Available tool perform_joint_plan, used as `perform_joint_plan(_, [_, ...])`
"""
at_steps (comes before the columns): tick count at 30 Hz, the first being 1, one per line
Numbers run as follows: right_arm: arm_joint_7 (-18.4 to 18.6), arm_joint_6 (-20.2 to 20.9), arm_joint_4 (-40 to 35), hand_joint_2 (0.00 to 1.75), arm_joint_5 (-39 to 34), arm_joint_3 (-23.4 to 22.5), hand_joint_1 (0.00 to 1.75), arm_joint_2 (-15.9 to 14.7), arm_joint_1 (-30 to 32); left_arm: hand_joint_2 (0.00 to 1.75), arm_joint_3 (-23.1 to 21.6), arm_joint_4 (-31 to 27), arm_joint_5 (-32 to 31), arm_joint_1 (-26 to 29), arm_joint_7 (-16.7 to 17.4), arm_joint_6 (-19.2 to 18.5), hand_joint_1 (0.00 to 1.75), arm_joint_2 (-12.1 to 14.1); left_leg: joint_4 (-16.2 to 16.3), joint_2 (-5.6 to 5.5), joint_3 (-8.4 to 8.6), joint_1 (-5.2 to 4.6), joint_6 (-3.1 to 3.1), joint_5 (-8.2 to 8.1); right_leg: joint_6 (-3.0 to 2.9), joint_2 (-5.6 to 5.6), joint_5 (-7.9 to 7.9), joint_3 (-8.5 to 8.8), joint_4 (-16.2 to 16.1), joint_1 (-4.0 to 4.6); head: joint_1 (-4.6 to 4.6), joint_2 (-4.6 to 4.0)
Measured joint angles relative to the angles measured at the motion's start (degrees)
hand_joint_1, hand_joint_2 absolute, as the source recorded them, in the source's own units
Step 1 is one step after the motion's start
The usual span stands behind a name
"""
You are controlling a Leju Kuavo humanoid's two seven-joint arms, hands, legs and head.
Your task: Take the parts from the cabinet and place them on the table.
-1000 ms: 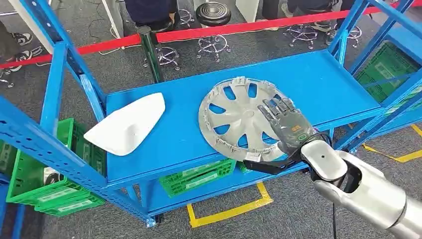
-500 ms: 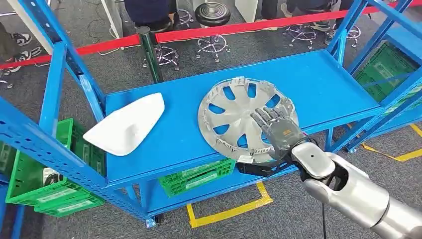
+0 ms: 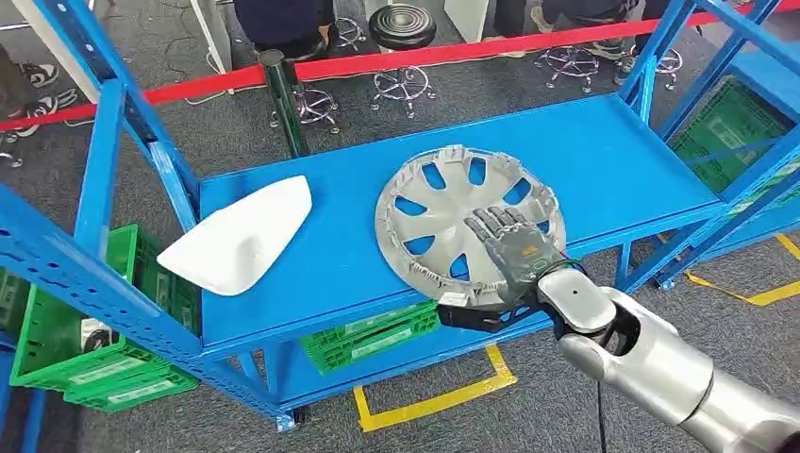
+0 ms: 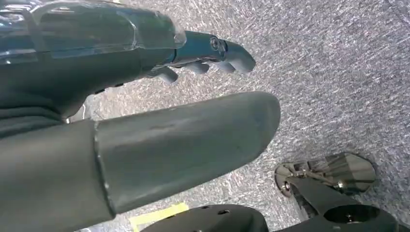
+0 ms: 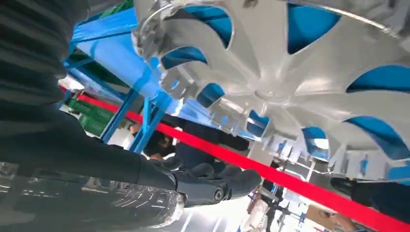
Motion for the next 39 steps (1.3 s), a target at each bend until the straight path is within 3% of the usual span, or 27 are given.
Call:
perform_joint_plan(34, [0.96,4.81,8.70,1.75,-12.22,4.50,0.00,4.17,-3.56,0.00,0.00,0.02,0.00,0.00,0.46,-0.02,0.00,-0.37,0.00,-0.34,0.02,0.00,0.00,0.00,0.03,-0.09,0.02,0.00,0.00,0.00,-0.02,0.00])
perform_joint_plan(35, [1.11,5.03,9.00,1.75,-12.79,4.68,0.14,4.35,-3.65,0.00,0.00,0.00,0.00,0.00,0.46,-0.02,0.00,-0.37,0.00,-0.34,0.02,0.00,0.00,0.00,0.03,-0.09,0.02,0.00,-0.01,0.00,0.00,0.00])
perform_joint_plan(36, [1.38,5.27,9.33,1.75,-13.14,4.90,1.75,4.50,-3.78,0.00,0.00,0.02,0.00,0.00,0.46,-0.02,0.00,-0.37,0.00,-0.35,0.02,0.00,0.00,0.00,0.03,-0.09,0.02,0.00,-0.01,0.00,-0.02,0.00])
perform_joint_plan(39, [2.10,5.86,10.43,1.75,-13.75,5.75,1.75,4.85,-4.20,0.00,0.00,0.02,0.00,0.00,0.46,-0.02,0.00,-0.37,0.01,-0.40,0.05,0.00,0.00,0.01,0.03,-0.11,0.02,0.00,-0.01,0.00,0.00,0.00])
